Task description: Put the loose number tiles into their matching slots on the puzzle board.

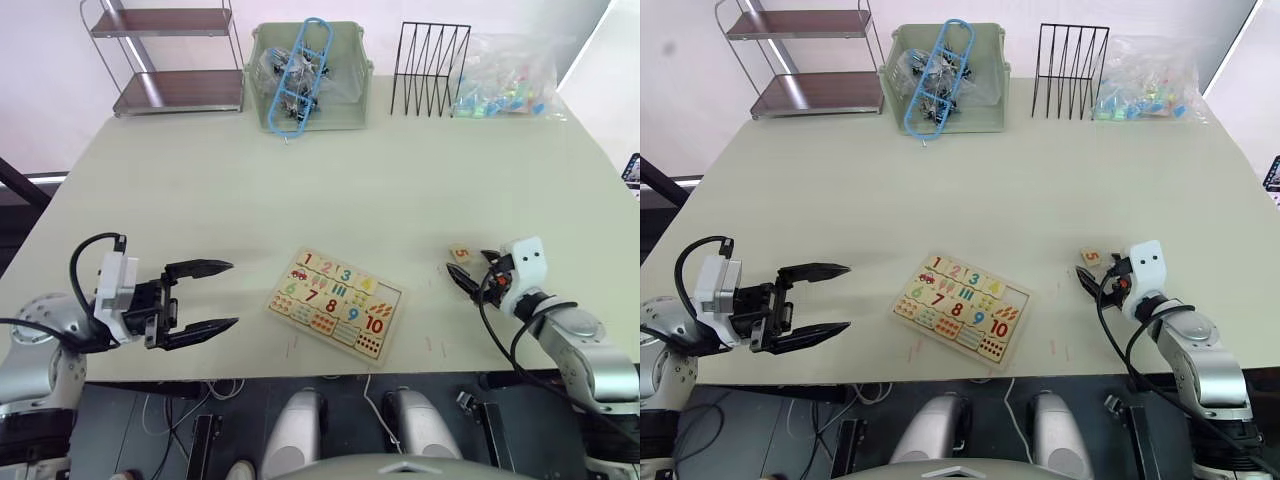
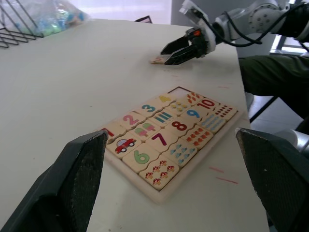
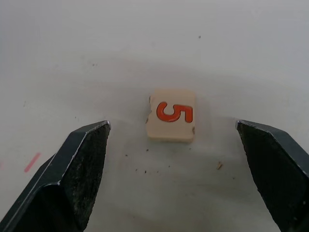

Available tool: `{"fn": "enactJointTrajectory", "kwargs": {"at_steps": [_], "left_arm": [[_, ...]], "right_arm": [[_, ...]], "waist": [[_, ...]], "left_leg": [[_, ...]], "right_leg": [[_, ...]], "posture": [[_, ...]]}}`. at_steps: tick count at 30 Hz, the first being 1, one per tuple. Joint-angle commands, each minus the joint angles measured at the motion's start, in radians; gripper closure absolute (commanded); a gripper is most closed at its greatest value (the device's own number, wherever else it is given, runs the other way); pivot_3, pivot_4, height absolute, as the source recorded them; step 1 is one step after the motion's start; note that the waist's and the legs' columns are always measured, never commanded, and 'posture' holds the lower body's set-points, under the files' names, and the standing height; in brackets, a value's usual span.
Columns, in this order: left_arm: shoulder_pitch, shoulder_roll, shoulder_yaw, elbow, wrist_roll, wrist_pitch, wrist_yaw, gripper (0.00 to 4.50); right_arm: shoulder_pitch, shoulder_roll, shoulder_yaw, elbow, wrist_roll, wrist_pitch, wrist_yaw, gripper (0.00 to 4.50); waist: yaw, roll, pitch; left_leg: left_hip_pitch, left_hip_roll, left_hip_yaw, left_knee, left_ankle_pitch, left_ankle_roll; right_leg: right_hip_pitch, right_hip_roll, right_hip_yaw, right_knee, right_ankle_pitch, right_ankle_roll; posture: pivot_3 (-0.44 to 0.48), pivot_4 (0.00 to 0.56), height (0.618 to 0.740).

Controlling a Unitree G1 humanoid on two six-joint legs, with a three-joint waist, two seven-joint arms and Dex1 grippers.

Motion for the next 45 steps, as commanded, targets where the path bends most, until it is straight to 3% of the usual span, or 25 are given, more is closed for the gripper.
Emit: {"fn": "enactJointTrajectory", "kwargs": {"at_steps": [1,14,17,19,20,23,33,45], "left_arm": [[-0.014,0.017,-0.003,-0.017,-0.006,0.007,-0.028,0.0],[-0.033,0.018,-0.008,-0.031,0.002,0.021,-0.02,0.0],[-0.03,0.02,-0.005,-0.036,0.004,0.022,-0.019,0.0],[-0.025,0.02,-0.003,-0.044,0.003,0.025,-0.016,0.0],[-0.024,0.02,-0.002,-0.047,0.002,0.026,-0.015,0.0],[-0.02,0.019,0.0,-0.055,0.0,0.032,-0.013,0.0],[-0.021,0.022,0.002,-0.053,0.001,0.038,-0.017,0.0],[-0.034,0.026,-0.01,-0.033,0.015,0.03,-0.03,0.0]], "right_arm": [[-0.025,-0.013,-0.005,-0.049,-0.005,0.034,-0.015,0.14],[-0.039,-0.006,0.029,0.005,-0.032,0.068,0.005,0.14],[-0.029,0.003,0.029,0.013,-0.037,0.061,0.001,0.8],[-0.026,0.008,0.028,0.017,-0.041,0.057,-0.004,1.85],[-0.026,0.011,0.026,0.019,-0.042,0.056,-0.008,2.01],[-0.024,0.014,0.025,0.025,-0.048,0.051,-0.014,3.6],[-0.003,-0.032,0.023,-0.069,-0.02,0.042,0.048,3.63],[-0.127,-0.194,0.093,-0.353,0.115,0.405,0.121,3.63]], "waist": [[0.0,0.0,0.0],[-0.001,0.0,0.0],[-0.001,-0.001,0.0],[-0.001,-0.001,0.0],[-0.002,-0.001,0.0],[-0.002,-0.001,0.0],[-0.001,0.0,0.0],[0.0,0.0,0.0]], "left_leg": [[0.0,0.0,0.0,0.0,0.0,0.0],[0.0,0.0,0.0,0.0,0.0,0.0],[0.0,0.0,0.0,0.0,0.0,0.0],[0.0,0.0,0.0,0.0,0.0,0.0],[0.0,0.0,0.0,0.0,0.0,0.0],[0.0,0.0,0.0,0.0,0.0,0.0],[0.0,0.0,0.0,0.0,0.0,0.0],[-0.001,0.0,-0.001,0.0,0.0,0.0]], "right_leg": [[0.0,0.0,0.0,0.0,0.0,0.0],[0.0,0.0,0.0,0.0,0.0,0.001],[0.0,0.0,0.0,0.0,0.0,0.001],[0.0,0.0,0.0,0.0,0.0,0.001],[0.0,0.0,0.0,0.0,0.0,0.001],[0.0,0.0,0.0,0.0,0.0,0.001],[0.0,0.0,0.0,0.0,0.0,0.001],[0.0,0.0,0.0,0.0,0.0,0.0]], "posture": [[0.0,0.15,0.739],[0.0,0.15,0.739],[0.0,0.15,0.739],[0.0,0.15,0.739],[0.0,0.15,0.739],[0.0,0.15,0.739],[0.0,0.15,0.739],[0.0,0.15,0.739]]}}
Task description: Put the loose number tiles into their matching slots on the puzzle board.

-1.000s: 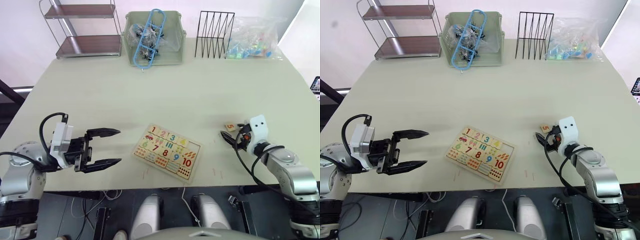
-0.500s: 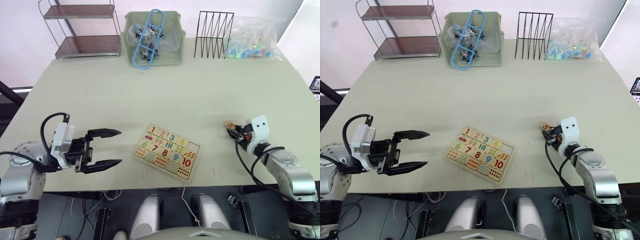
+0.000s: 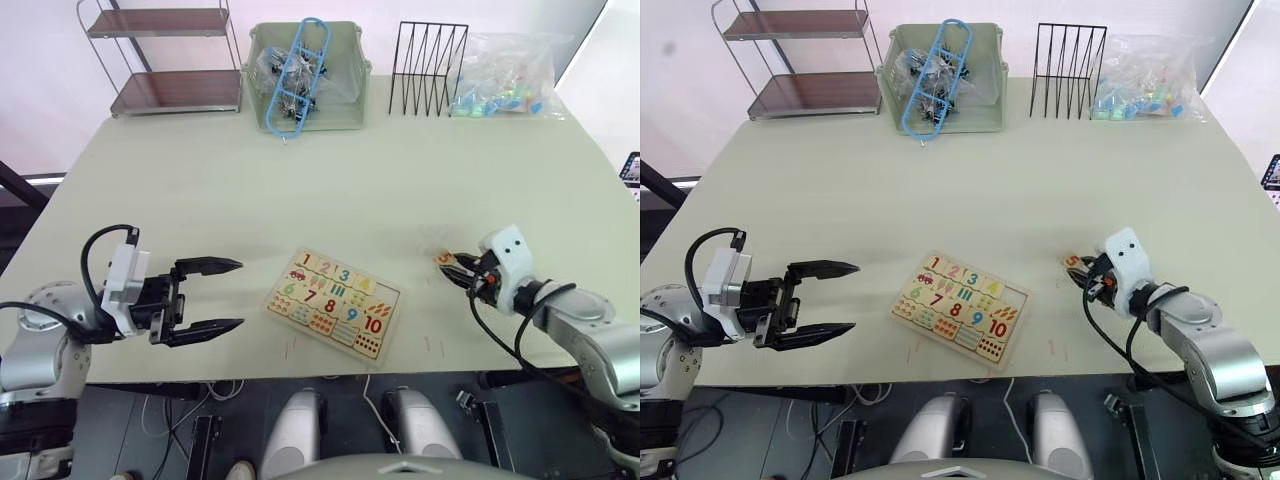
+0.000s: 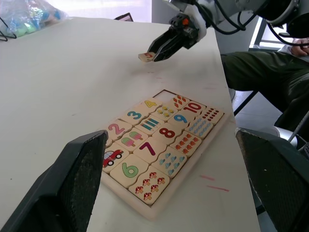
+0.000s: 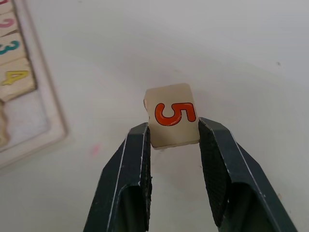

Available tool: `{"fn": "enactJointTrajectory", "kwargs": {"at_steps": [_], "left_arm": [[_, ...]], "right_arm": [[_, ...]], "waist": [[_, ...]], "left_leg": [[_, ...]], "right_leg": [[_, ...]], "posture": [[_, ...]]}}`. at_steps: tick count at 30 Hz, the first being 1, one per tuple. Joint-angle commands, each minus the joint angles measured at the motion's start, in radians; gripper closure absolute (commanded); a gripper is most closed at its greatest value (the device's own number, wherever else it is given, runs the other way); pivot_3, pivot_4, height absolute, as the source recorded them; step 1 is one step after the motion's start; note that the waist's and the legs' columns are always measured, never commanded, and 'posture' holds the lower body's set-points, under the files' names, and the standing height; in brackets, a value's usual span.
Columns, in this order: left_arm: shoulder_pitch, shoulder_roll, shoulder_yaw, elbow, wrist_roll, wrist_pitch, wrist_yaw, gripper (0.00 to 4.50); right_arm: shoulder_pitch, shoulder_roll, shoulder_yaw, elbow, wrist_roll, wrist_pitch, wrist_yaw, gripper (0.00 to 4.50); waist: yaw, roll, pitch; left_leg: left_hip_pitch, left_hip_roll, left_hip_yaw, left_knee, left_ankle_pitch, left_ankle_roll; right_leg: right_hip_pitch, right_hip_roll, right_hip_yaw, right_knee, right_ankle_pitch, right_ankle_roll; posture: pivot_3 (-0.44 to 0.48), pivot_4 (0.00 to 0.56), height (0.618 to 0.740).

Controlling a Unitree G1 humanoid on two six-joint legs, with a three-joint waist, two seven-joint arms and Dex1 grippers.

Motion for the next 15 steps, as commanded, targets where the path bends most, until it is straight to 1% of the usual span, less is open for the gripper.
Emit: {"fn": "enactJointTrajectory", "kwargs": {"at_steps": [1,8,11,15], "left_arm": [[-0.006,0.018,0.005,-0.01,0.001,-0.008,-0.02,0.0],[0.012,0.026,0.013,-0.021,0.007,-0.013,-0.025,0.0],[0.021,0.03,0.017,-0.028,0.008,-0.012,-0.026,0.0],[0.041,0.033,0.023,-0.034,0.014,-0.021,-0.03,0.0]], "right_arm": [[-0.058,-0.024,0.014,-0.088,0.066,0.118,0.011,3.63],[-0.235,-0.069,0.114,-0.124,0.128,0.362,0.005,3.63],[-0.288,-0.075,0.155,-0.137,0.15,0.446,-0.001,3.63],[-0.334,-0.022,0.205,-0.163,0.176,0.563,-0.034,3.63]], "waist": [[0.001,0.0,0.0],[0.0,0.0,0.0],[0.0,0.0,0.0],[0.0,0.0,0.0]], "left_leg": [[0.0,0.0,0.0,0.0,0.0,0.0],[-0.001,0.0,0.0,0.0,0.0,0.0],[-0.001,0.0,-0.001,0.0,0.0,0.0],[-0.003,0.0,-0.001,0.0,0.0,0.0]], "right_leg": [[0.0,0.0,0.0,0.0,0.0,0.0],[0.0,0.0,0.0,0.0,-0.001,-0.002],[0.0,-0.001,-0.001,0.0,-0.001,-0.002],[-0.002,-0.001,-0.001,0.0,0.0,-0.001]], "posture": [[0.0,0.15,0.739],[0.0,0.15,0.739],[0.0,0.15,0.739],[0.0,0.15,0.739]]}}
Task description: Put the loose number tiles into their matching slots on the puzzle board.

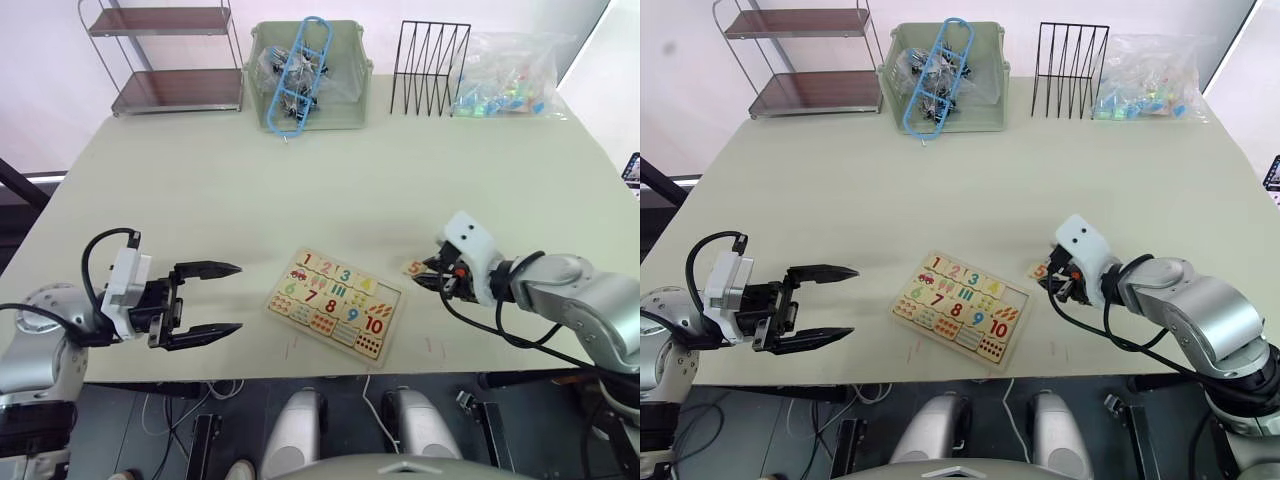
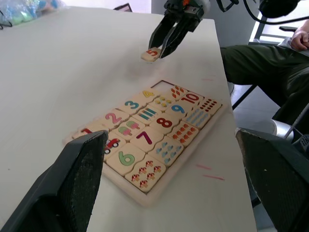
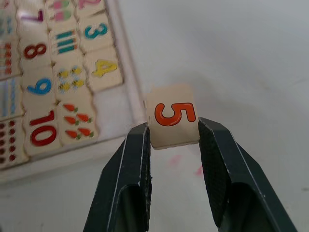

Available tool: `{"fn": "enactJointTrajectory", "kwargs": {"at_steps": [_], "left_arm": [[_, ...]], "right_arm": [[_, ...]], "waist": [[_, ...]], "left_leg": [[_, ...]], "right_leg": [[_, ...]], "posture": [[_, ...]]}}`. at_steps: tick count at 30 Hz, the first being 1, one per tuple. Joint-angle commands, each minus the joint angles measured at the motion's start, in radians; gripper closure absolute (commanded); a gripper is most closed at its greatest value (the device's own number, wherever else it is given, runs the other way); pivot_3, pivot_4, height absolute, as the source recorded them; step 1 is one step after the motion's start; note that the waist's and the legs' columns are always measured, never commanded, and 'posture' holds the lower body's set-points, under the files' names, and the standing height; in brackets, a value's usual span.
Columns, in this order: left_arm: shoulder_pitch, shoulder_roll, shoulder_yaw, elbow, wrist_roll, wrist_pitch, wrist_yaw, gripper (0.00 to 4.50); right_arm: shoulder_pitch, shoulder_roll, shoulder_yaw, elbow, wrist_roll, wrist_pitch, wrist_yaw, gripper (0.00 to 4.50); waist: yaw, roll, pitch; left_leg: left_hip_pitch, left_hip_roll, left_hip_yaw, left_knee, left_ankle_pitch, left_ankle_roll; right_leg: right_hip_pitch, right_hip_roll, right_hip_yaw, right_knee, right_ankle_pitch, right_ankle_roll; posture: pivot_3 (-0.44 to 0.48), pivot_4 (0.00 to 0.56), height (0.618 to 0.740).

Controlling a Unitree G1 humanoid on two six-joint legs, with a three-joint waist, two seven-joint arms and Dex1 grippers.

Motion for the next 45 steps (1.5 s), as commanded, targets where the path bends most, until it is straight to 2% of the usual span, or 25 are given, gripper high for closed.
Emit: {"fn": "enactJointTrajectory", "kwargs": {"at_steps": [1,9,27,45], "left_arm": [[0.018,0.021,0.022,-0.033,-0.006,-0.019,-0.023,0.0],[0.049,0.023,0.034,-0.045,-0.012,-0.026,-0.011,0.0],[0.046,0.008,0.023,-0.034,-0.009,-0.041,-0.002,0.0],[0.052,0.004,0.021,-0.031,-0.008,-0.049,0.0,0.0]], "right_arm": [[-0.037,0.055,0.023,-0.052,0.03,0.103,-0.036,3.63],[-0.088,0.151,0.056,-0.07,0.029,0.238,-0.122,3.63],[-0.136,0.159,0.139,-0.018,0.07,0.238,-0.224,3.63],[-0.152,0.176,0.146,0.004,0.102,0.238,-0.259,3.63]], "waist": [[0.0,0.0,0.0],[0.0,0.0,0.0],[-0.004,0.0,0.0],[-0.004,0.0,0.0]], "left_leg": [[0.0,0.0,0.0,0.0,0.0,0.0],[0.0,0.0,0.0,0.0,0.0,0.0],[0.0,0.0,0.0,0.0,0.0,0.0],[-0.001,0.0,0.0,0.0,0.0,0.0]], "right_leg": [[0.0,0.0,0.0,0.0,0.0,0.001],[0.0,-0.001,0.0,0.0,0.0,0.0],[-0.001,-0.001,0.0,0.0,0.0,0.0],[-0.001,-0.001,0.0,0.0,0.0,0.0]], "posture": [[0.0,0.15,0.739],[0.0,0.15,0.739],[0.0,0.15,0.739],[0.0,0.15,0.739]]}}
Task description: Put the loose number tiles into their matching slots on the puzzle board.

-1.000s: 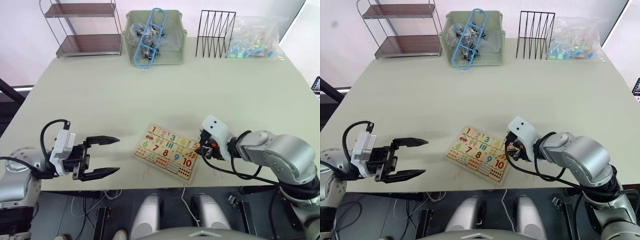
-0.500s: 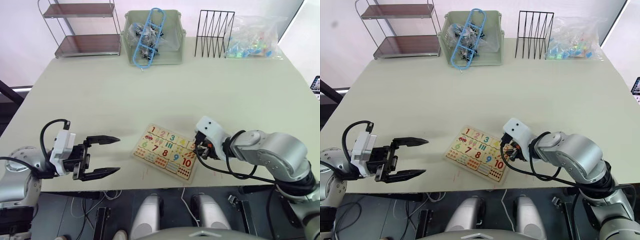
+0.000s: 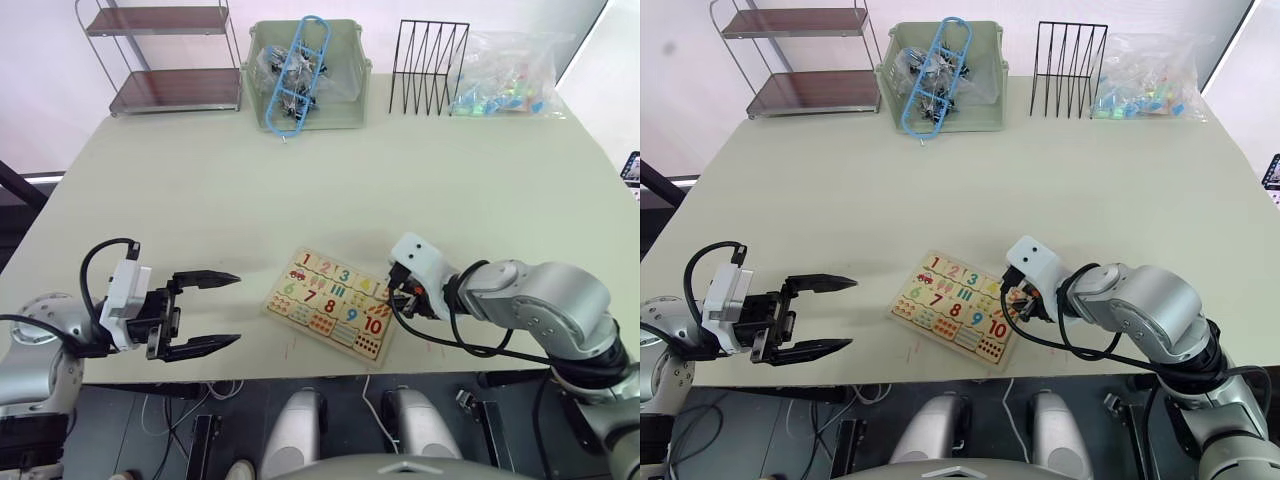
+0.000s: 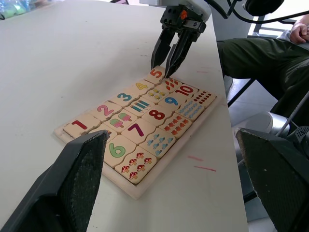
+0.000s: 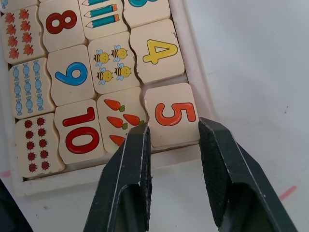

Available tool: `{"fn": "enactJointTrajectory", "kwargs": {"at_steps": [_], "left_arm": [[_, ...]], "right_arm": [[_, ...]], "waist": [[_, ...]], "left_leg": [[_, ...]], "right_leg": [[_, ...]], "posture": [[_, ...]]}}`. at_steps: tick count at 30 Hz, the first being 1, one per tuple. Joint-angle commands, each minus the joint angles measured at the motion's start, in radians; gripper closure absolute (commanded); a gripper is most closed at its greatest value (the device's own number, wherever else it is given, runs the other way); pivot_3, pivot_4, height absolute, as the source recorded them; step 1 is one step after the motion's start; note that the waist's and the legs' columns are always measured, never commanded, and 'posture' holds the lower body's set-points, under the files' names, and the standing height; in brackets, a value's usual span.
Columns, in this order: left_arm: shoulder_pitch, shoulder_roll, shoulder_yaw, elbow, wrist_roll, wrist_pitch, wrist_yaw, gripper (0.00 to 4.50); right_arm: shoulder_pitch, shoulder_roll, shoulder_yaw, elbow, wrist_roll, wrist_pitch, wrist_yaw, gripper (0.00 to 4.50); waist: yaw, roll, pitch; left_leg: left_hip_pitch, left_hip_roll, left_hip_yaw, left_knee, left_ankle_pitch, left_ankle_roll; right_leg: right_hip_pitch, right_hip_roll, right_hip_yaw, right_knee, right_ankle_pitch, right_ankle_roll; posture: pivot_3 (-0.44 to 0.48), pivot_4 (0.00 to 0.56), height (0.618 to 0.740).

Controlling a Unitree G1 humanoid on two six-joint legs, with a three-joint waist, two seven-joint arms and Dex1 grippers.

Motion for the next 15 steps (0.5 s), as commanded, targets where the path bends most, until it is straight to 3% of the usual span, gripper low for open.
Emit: {"fn": "enactJointTrajectory", "kwargs": {"at_steps": [1,15], "left_arm": [[0.0,0.001,0.015,-0.005,-0.007,-0.012,-0.008,0.0],[0.001,0.004,0.015,-0.005,-0.007,-0.011,-0.008,0.0]], "right_arm": [[-0.023,0.011,0.0,-0.018,0.011,0.006,-0.008,3.63],[-0.025,0.005,0.004,-0.01,0.034,0.006,-0.025,3.63]], "waist": [[0.0,0.0,0.0],[-0.001,0.0,0.0]], "left_leg": [[0.0,0.0,0.0,0.0,0.0,0.0],[-0.001,0.0,0.0,0.0,0.0,0.0]], "right_leg": [[0.0,0.0,0.0,0.0,0.0,0.0],[0.0,0.0,0.0,0.0,0.0,0.0]], "posture": [[0.0,0.15,0.739],[0.0,0.15,0.739]]}}
